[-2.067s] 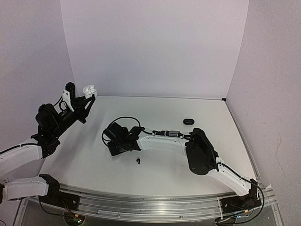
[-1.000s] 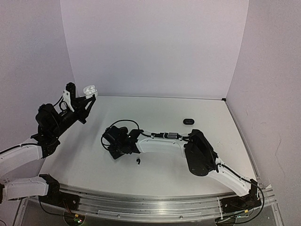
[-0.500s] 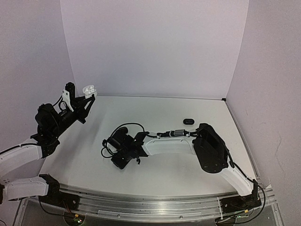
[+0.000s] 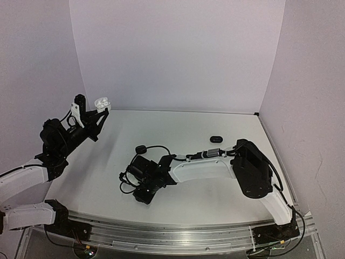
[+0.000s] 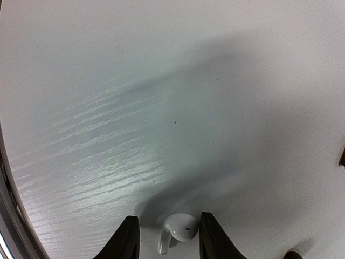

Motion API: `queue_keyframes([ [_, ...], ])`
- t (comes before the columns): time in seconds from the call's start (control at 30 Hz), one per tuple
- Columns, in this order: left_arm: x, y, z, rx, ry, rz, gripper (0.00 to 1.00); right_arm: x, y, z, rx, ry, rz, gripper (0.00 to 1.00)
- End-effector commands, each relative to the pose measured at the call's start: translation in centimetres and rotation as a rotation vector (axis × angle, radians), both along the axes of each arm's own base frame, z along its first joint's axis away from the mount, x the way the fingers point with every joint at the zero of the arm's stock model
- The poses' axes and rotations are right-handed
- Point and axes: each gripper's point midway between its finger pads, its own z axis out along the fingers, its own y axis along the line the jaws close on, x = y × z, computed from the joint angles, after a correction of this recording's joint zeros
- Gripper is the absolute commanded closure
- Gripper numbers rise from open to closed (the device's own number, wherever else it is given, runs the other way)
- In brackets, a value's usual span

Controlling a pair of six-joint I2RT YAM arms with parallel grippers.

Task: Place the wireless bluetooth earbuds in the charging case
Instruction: Move the left earbud to the center of the board.

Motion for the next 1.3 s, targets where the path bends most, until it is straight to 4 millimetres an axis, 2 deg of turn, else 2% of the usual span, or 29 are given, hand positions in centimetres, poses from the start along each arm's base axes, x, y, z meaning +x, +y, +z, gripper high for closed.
queue_keyframes([
  [0.0, -0.4, 0.0, 3.2, -0.015, -0.077, -0.010, 1.00, -1.0, -1.2, -1.1, -0.087, 0.059, -0.041, 0.61],
  [0.13, -0.4, -0.1, 3.0, -0.013, -0.069, -0.017, 1.00, -0.2, -0.4, -0.6, -0.089, 0.062, -0.116, 0.56],
  [0.27, -0.4, -0.1, 3.0, -0.016, -0.065, -0.022, 1.00, 0.3, -0.1, -1.2, -0.142, 0.078, -0.185, 0.53],
  [0.43, -0.5, -0.1, 3.0, -0.015, -0.068, -0.024, 1.00, 0.4, -1.4, -2.7, -0.222, 0.088, -0.245, 0.56],
  [0.6, -0.5, -0.1, 2.9, -0.012, -0.063, -0.023, 1.00, 1.3, -2.4, -1.8, -0.258, 0.041, -0.288, 0.56],
  [0.83, -0.5, -0.2, 2.8, -0.010, -0.061, -0.027, 1.00, 0.6, -2.6, -1.7, -0.280, 0.091, -0.327, 0.56],
  [1.07, -0.5, -0.2, 2.7, -0.006, -0.059, -0.028, 1.00, 0.7, -2.2, -2.0, -0.272, 0.103, -0.346, 0.63],
  [1.27, -0.6, -0.2, 2.6, -0.007, -0.056, -0.030, 1.00, 0.3, -1.6, -2.1, -0.270, 0.093, -0.255, 0.72],
])
